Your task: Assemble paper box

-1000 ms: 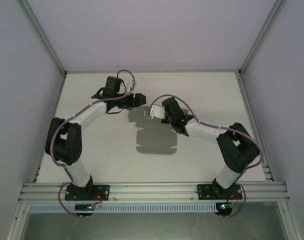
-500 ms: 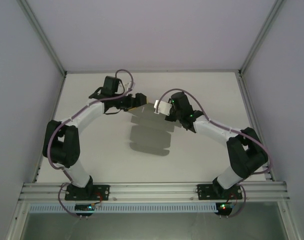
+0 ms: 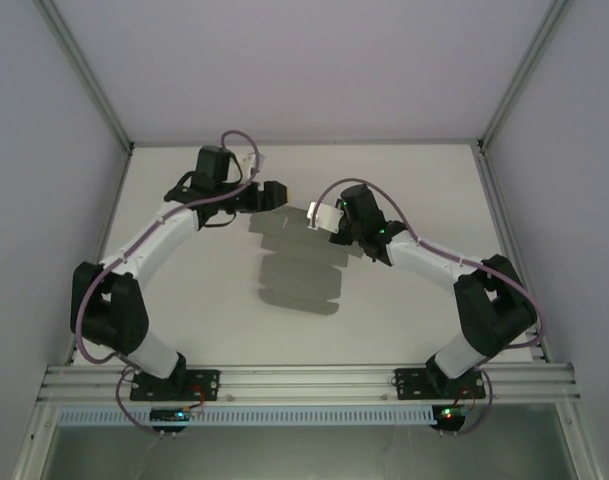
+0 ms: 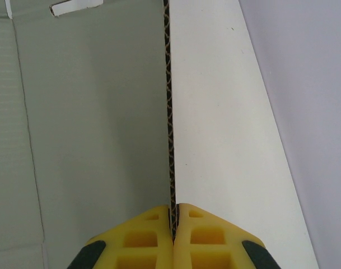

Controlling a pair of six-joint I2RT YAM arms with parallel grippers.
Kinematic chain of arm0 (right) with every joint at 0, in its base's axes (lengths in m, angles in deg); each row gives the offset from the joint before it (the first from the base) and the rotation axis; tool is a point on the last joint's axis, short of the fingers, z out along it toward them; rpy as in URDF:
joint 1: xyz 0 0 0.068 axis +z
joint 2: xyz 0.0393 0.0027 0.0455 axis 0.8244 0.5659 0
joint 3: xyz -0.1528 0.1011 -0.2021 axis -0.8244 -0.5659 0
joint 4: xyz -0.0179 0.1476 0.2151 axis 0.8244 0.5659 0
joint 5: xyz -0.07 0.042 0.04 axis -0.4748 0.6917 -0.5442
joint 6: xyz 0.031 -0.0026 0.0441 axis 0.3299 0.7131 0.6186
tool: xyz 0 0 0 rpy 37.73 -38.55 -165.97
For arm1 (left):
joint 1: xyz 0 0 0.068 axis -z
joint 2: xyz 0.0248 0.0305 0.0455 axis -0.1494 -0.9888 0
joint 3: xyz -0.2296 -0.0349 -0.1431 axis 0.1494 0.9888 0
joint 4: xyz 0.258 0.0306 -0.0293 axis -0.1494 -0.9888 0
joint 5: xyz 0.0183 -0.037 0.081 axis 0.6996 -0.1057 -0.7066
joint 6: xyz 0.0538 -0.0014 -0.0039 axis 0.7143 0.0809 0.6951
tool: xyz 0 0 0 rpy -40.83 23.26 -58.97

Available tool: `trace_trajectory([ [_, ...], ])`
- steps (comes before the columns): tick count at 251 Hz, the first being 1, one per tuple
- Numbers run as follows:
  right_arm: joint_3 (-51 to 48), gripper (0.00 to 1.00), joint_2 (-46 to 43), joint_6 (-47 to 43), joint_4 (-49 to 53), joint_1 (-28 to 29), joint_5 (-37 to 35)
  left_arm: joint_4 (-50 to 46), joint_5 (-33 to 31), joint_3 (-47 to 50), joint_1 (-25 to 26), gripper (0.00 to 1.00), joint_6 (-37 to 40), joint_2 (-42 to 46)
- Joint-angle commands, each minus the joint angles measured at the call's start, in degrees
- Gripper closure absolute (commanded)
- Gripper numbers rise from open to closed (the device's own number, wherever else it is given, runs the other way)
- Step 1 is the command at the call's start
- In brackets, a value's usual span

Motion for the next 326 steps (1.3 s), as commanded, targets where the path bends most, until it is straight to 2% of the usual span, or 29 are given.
trace_trajectory([
  [1, 2.39, 1.0, 0.94, 2.36, -0.64, 0.4, -1.33, 0.44, 3.44, -2.45, 1.89, 0.42, 0.79, -2.79],
  [18, 2.55, 1.0, 1.14, 3.7, -1.31, 0.52, -1.9, -0.02, 3.8, -3.01, 2.75, 0.51, 0.82, -4.4],
  [45, 2.44, 1.0, 0.97, 4.84, -2.25, 0.46, -2.17, 1.33, 4.29, -2.62, 3.4, 0.57, -0.7, -6.33],
  [97, 1.05, 1.0, 1.34, 6.55, -4.81, 1.66, -2.52, 13.45, 8.89, 0.05, 4.19, 0.61, -8.24, -9.38],
  [135, -1.13, 1.0, 1.72, 6.75, -8.95, 3.75, -4.75, 20.07, 3.86, 1.72, 4.68, 0.69, -13.76, -10.89],
  [156, -1.68, 1.0, 1.59, 7.44, -9.9, 4.36, -4.88, 21.48, -0.22, 2.76, 4.98, 0.79, -15.62, -11.3],
  [187, -2.61, 1.0, 0.76, 8.66, -10.85, 4.49, -4.32, 24.64, -2.09, 5.28, 5.05, 0.8, -17.24, -10.64],
  [216, -3.35, 1.0, -0.41, 9.67, -10.14, 4.16, -3.76, 24.02, -2.45, 6.84, 4.8, 0.71, -15.73, -8.98],
  [246, -3.89, 1.0, -2.09, 9.99, -8.92, 2.94, -3.23, 20.28, -4.24, 9.62, 3.93, 0.5, -10.75, -4.25],
  [268, -4.37, 1.0, -3.61, 10.29, -6.94, 1.34, -1.89, 16.54, -6.42, 13.42, 2.11, 0.31, -6.71, 1.12],
  [292, -5.09, 1.0, -5.28, 10.38, -5.17, -0.41, -0.57, 12.99, -10.05, 19.01, -1.33, 0.0, -3.41, 7.82],
  [326, -5.68, 1.0, -7.23, 10.72, -3.37, -1.68, 2.24, 9.34, -14.22, 25.38, -6.07, 0.0, -1.08, 13.73],
])
